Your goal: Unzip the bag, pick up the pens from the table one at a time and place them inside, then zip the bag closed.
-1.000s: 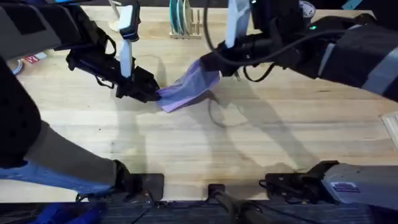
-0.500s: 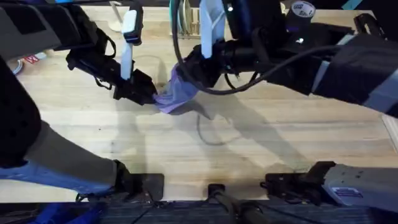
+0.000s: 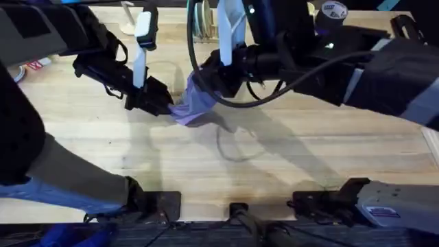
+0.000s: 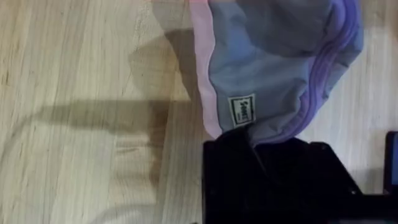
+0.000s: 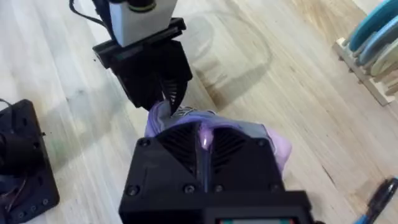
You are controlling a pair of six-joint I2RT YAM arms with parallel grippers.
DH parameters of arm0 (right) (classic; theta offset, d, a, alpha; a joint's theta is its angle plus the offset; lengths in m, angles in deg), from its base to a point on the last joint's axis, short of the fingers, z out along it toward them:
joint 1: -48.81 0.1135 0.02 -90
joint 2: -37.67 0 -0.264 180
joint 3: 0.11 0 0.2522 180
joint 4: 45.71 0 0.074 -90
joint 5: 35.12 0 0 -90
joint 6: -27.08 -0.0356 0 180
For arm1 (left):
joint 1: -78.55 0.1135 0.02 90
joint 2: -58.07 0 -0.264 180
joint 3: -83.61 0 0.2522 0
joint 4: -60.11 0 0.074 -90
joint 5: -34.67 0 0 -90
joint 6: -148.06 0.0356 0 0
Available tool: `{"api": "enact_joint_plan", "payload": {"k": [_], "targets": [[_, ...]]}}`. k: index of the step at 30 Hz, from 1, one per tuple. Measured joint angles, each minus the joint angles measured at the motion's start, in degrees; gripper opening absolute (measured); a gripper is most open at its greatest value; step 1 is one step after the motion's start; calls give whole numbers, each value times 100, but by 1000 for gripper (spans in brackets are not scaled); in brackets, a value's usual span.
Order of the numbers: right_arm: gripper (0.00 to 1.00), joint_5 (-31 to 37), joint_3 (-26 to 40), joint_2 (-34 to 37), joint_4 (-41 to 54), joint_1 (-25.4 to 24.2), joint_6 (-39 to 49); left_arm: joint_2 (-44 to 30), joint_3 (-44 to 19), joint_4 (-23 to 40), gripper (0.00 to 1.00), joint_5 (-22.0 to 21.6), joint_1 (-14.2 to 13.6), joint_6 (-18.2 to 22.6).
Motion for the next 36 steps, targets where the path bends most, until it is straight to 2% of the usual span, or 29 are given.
{"api": "enact_joint_plan", "payload": {"k": [5, 6, 10, 12, 13, 17, 21, 28, 36], "targets": [[37, -8, 0, -4, 71, -272, -7, 2, 0, -22, 44, 106, 0, -2], [114, -27, 0, -22, 109, -384, -5, 2, 0, -24, 44, 155, 0, -2], [676, -174, -33, -253, 167, -905, -26, 0, 0, -64, 44, 424, -3, -2], [951, -256, -31, -513, 47, -1226, -26, 1, -20, -184, 44, 725, -30, -5], [983, -277, -31, -669, 22, -1392, -52, 2, -46, -192, 44, 711, -61, -2], [995, -331, -4, -1119, -9, -2030, -292, 2, -48, -173, 44, 736, -70, -4], [996, -345, 2, -1200, 7, -2375, -548, 2, -48, -170, 44, 736, -70, -4], [996, -363, 2, -1200, 98, -2448, -763, 2, -48, -170, 44, 736, -70, -4], [996, -387, 2, -1188, 807, -2448, -825, 1, -48, -170, 44, 735, -70, -4]]}}
